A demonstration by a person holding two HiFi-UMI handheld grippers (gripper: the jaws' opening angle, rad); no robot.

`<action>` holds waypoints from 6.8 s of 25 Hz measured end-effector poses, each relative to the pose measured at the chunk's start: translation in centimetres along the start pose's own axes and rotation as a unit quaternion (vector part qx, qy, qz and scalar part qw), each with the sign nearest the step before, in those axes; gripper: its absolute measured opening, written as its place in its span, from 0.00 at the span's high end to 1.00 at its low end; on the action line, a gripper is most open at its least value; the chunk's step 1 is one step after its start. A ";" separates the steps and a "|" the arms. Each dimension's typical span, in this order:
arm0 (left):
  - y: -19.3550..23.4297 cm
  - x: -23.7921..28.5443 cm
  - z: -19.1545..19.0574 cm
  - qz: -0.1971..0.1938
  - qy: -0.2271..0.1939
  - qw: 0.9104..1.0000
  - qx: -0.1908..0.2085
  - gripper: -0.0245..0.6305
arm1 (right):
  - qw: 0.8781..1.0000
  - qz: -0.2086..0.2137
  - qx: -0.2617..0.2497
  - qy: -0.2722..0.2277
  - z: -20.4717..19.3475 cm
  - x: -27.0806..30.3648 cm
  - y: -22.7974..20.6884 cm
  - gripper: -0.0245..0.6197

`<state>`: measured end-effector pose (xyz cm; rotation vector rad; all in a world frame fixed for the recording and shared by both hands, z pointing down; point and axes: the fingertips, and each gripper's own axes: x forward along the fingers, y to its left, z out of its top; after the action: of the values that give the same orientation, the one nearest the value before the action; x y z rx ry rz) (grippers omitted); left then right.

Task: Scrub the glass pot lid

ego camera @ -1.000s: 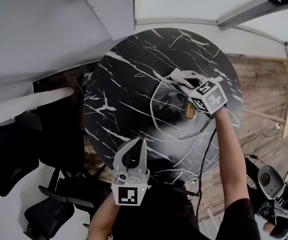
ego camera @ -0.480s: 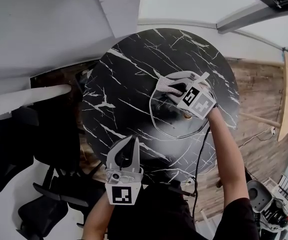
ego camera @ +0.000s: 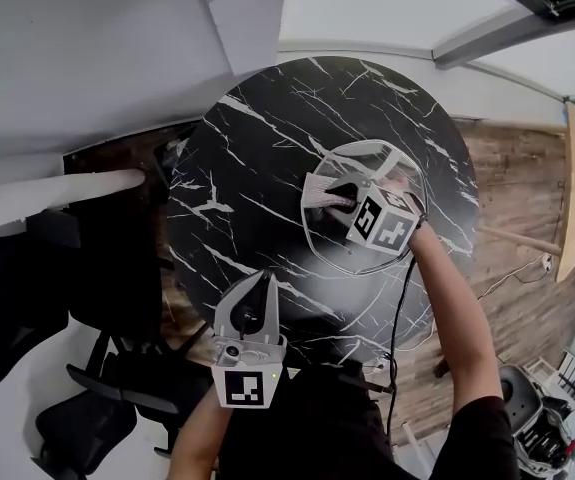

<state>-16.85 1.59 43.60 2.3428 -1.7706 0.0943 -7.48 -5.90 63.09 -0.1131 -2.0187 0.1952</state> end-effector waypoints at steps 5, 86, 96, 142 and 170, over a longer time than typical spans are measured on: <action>-0.2 -0.4 -0.4 -0.001 0.005 1.000 0.001 0.96 | 0.998 -0.032 -0.046 0.017 -0.2 0.8 1.5 0.85; -12.5 1.9 3.7 -0.073 0.037 0.997 0.003 0.96 | 0.947 -0.179 0.151 -0.222 -10.4 -9.8 16.2 0.85; -12.4 3.0 4.0 -0.081 0.027 0.996 0.006 0.96 | 0.913 -0.371 0.061 -0.161 -8.1 -13.6 2.7 0.85; -16.6 1.3 6.4 -0.051 0.017 0.998 -0.035 0.96 | 0.848 -0.241 0.287 -0.374 -5.6 -17.6 9.6 0.85; -23.2 -4.8 13.9 0.000 -0.057 0.998 -0.016 0.96 | 0.743 -0.358 0.235 -0.514 -3.1 -37.7 19.0 0.85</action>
<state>3.00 9.39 26.37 2.3697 -1.8080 -0.0706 11.72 6.74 27.56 1.3630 -2.8191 0.2973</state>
